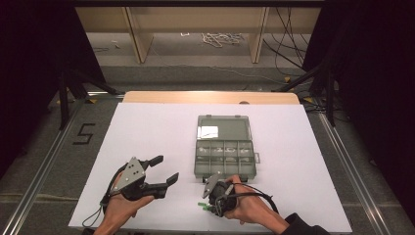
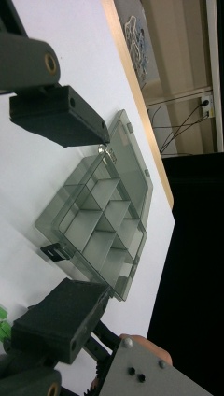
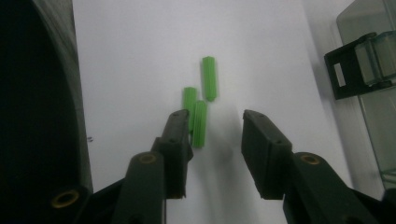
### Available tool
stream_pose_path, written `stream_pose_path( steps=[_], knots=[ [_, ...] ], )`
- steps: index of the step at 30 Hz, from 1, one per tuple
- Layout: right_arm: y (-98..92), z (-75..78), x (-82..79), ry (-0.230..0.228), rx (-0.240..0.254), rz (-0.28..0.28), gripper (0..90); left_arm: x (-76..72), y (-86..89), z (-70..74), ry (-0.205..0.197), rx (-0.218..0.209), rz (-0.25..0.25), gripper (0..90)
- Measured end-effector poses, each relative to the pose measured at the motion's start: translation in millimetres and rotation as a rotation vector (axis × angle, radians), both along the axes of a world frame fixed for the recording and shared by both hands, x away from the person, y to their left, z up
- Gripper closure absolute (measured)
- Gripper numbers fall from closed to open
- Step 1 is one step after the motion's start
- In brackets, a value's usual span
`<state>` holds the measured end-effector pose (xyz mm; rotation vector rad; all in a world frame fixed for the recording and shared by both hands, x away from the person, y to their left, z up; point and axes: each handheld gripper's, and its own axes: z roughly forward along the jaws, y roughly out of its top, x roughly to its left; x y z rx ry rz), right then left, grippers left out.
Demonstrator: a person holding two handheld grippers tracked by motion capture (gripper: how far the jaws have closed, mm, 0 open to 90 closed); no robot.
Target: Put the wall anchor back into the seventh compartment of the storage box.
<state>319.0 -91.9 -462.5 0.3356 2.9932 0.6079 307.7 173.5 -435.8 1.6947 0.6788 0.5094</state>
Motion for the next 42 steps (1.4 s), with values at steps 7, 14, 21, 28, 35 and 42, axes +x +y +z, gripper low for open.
stream_pose_path(
  steps=[7, 14, 21, 28, 35, 42],
  knots=[
    [3.0, -1.0, 3.5, 0.02, -0.013, -0.002, 73.7, 0.6, -0.6, -1.4, 0.01, 0.011, 0.003, 22.8],
    [8.8, 0.4, 3.9, 0.033, -0.048, -0.001, 76.8, 0.7, -1.3, -1.7, 0.013, 0.012, 0.004, 22.8],
    [12.6, 1.4, 5.5, 0.031, -0.099, 0.029, 81.4, 1.1, -1.9, -2.5, 0.013, 0.01, -0.002, 23.0],
    [13.1, 1.3, 7.7, 0.034, -0.096, 0.036, 84.6, 1.5, -1.2, -2.4, 0.008, 0.012, -0.001, 23.0],
    [11.7, 2.7, 7.6, 0.036, -0.1, 0.041, 84.9, 1.9, 0.1, -1.7, 0.002, 0.021, 0.0, 23.2],
    [9.0, 9.8, 6.0, 0.024, -0.098, 0.058, 84.9, 0.5, -0.4, -1.9, 0.016, 0.01, 0.007, 23.3]
  ],
)
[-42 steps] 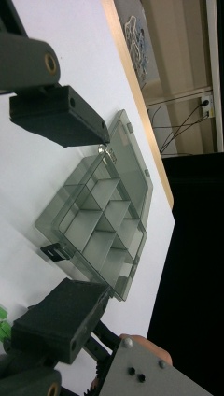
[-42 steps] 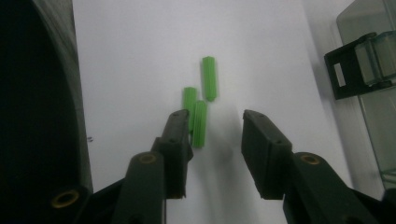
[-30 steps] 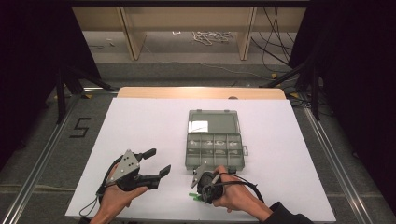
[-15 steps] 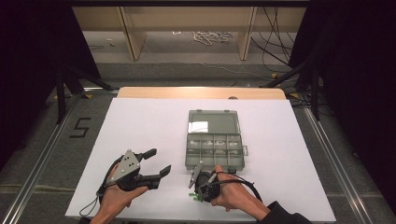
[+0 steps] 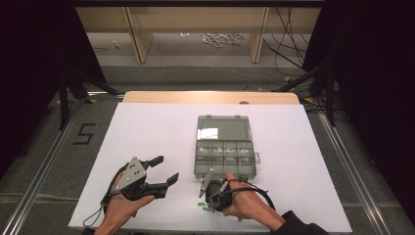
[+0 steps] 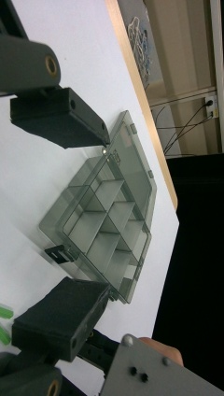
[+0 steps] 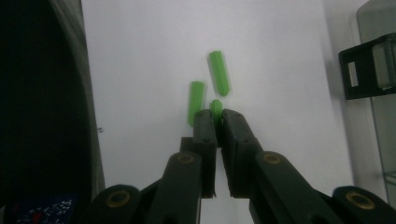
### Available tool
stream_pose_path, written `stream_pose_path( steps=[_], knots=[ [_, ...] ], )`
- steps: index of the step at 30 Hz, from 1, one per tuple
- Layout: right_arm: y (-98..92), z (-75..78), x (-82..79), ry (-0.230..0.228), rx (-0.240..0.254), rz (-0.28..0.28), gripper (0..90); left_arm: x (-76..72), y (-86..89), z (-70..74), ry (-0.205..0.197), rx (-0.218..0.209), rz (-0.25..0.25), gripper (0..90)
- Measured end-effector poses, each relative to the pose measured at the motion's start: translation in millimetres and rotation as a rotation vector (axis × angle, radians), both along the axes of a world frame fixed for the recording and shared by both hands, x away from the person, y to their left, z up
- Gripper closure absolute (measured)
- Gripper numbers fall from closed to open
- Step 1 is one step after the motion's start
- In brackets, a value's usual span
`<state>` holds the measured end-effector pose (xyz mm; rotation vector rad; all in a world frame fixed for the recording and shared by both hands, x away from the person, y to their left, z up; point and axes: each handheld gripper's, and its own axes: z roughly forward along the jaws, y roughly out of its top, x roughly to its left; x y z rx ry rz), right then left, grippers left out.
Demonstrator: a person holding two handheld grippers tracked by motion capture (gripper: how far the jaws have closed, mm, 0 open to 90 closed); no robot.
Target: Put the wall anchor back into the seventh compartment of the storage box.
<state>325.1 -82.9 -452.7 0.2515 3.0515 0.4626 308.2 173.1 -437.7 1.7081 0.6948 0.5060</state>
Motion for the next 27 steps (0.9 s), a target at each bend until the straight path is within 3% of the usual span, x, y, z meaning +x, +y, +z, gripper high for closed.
stream_pose_path(
  steps=[3, 5, 11, 16, 27],
  knots=[
    [-2.5, 7.6, -0.6, -0.017, 0.015, 0.001, 84.9, 0.5, 0.4, 0.4, -0.004, -0.001, 0.001, 23.3],
    [-4.3, 13.5, -2.2, -0.004, 0.047, -0.033, 84.9, 0.3, 0.6, 0.2, -0.004, 0.002, 0.001, 23.3],
    [-13.4, 24.5, 4.0, -0.029, 0.068, -0.063, 84.9, 0.1, 0.3, 0.4, -0.005, 0.0, 0.002, 23.3],
    [-22.3, 35.0, 11.5, -0.052, 0.083, -0.073, 84.9, 0.2, 0.7, 0.6, -0.008, 0.001, 0.002, 23.2],
    [-49.9, 50.2, 32.6, -0.104, 0.147, -0.174, 84.9, 0.2, 0.2, 0.4, -0.007, -0.002, 0.003, 23.2]
  ],
)
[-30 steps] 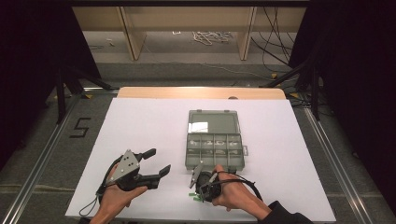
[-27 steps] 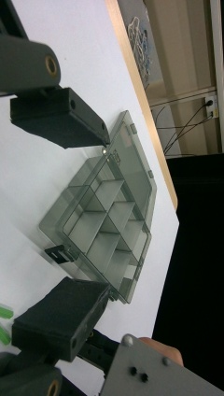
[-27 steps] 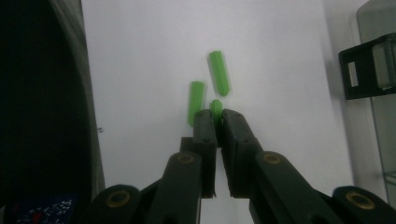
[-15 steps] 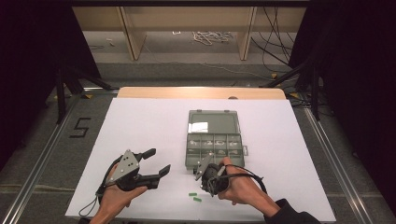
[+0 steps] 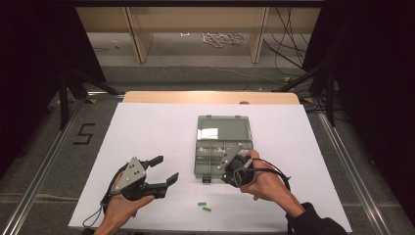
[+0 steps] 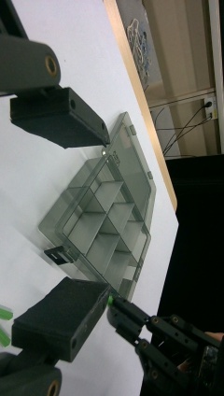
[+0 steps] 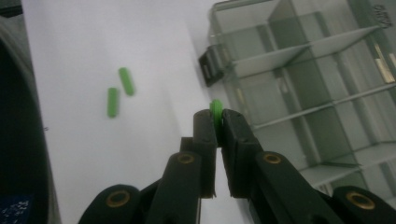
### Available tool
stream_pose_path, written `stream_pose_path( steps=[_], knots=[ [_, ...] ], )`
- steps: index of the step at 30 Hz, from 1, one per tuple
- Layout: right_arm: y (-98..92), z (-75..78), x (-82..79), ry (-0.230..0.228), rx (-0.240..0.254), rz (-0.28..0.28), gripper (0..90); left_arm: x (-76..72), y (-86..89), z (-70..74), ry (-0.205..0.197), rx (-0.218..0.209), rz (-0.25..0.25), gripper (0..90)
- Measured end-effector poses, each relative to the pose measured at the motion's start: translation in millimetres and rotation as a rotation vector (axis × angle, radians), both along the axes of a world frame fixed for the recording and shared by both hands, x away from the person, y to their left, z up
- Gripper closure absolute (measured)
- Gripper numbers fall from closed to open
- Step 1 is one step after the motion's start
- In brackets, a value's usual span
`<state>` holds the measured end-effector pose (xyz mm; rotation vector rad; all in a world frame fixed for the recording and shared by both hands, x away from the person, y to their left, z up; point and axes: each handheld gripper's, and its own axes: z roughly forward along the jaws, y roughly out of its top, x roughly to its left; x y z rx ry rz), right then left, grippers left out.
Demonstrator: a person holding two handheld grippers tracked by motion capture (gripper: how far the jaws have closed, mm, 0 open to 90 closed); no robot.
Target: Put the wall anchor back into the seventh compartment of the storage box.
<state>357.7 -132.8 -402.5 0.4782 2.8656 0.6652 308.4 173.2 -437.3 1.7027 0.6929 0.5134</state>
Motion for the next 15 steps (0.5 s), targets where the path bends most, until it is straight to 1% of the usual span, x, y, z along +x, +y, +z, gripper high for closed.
stream_pose_path(
  steps=[1, 4, 5, 9, 11, 12, 15],
  knots=[
    [-1.8, 0.5, 1.8, -0.011, 0.003, -0.002, 84.9, 0.1, -0.1, -0.1, 0.0, 0.001, 0.0, 23.2],
    [-6.8, 2.8, 5.6, -0.016, 0.008, -0.02, 84.9, -0.1, -0.1, -0.4, 0.002, 0.003, -0.001, 23.1],
    [-8.2, 3.1, 7.1, -0.025, 0.009, -0.027, 84.9, 0.0, -0.2, -0.2, 0.001, 0.002, 0.0, 23.1],
    [-14.2, 3.4, 14.1, -0.03, 0.009, -0.056, 84.9, -0.1, 0.0, -0.4, 0.001, 0.005, -0.001, 23.1],
    [-16.6, 1.9, 19.4, -0.045, 0.009, -0.074, 84.9, 0.1, -0.3, -0.3, 0.0, 0.002, 0.0, 23.1],
    [-17.8, 1.3, 22.1, -0.042, 0.005, -0.079, 84.9, 0.1, -0.4, -0.5, 0.0, 0.003, 0.0, 23.1],
    [-20.7, -2.6, 28.8, -0.051, -0.003, -0.107, 84.9, 0.0, -0.5, -0.7, 0.006, 0.003, 0.001, 23.1]
  ],
)
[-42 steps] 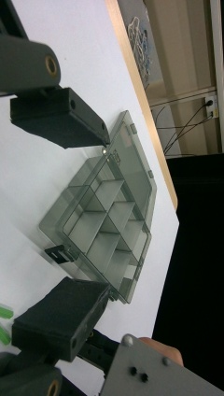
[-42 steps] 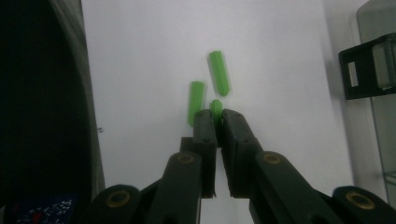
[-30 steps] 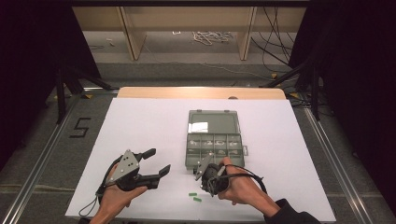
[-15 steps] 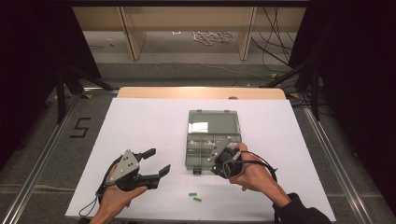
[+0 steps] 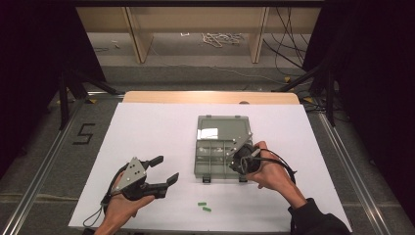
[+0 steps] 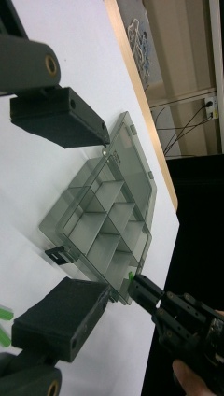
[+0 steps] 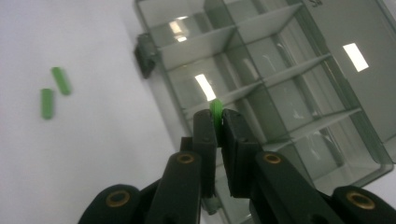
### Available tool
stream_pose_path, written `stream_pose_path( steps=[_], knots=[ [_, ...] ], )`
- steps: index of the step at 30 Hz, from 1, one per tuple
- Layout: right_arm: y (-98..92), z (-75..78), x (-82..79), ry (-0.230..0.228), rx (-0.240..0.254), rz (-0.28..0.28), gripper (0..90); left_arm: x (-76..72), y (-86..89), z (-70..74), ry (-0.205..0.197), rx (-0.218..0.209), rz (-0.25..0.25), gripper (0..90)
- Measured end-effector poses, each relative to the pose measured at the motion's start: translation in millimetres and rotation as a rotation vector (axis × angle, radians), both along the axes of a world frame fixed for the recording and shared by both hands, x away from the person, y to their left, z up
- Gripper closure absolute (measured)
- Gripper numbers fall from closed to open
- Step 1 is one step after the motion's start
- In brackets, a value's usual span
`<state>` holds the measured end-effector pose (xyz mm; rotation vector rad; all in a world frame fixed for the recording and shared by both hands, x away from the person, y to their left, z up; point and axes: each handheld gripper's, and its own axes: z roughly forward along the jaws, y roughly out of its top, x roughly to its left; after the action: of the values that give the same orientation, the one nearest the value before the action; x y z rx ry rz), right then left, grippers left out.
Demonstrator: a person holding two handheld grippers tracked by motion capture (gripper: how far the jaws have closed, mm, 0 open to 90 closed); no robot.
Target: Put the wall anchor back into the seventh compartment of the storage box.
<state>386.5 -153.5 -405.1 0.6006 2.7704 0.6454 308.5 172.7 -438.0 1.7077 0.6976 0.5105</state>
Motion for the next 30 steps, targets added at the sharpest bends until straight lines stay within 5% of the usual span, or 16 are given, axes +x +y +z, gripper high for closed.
stream_pose_path(
  steps=[23, 30],
  knots=[
    [5.9, -26.2, 14.3, 0.001, -0.034, -0.028, 84.2, 0.2, -0.8, -0.4, -0.004, 0.008, -0.009, 23.0],
    [8.5, -23.6, 13.2, -0.048, -0.022, -0.038, 63.8, 0.7, -0.4, -0.1, -0.011, 0.012, -0.012, 23.0]
  ],
)
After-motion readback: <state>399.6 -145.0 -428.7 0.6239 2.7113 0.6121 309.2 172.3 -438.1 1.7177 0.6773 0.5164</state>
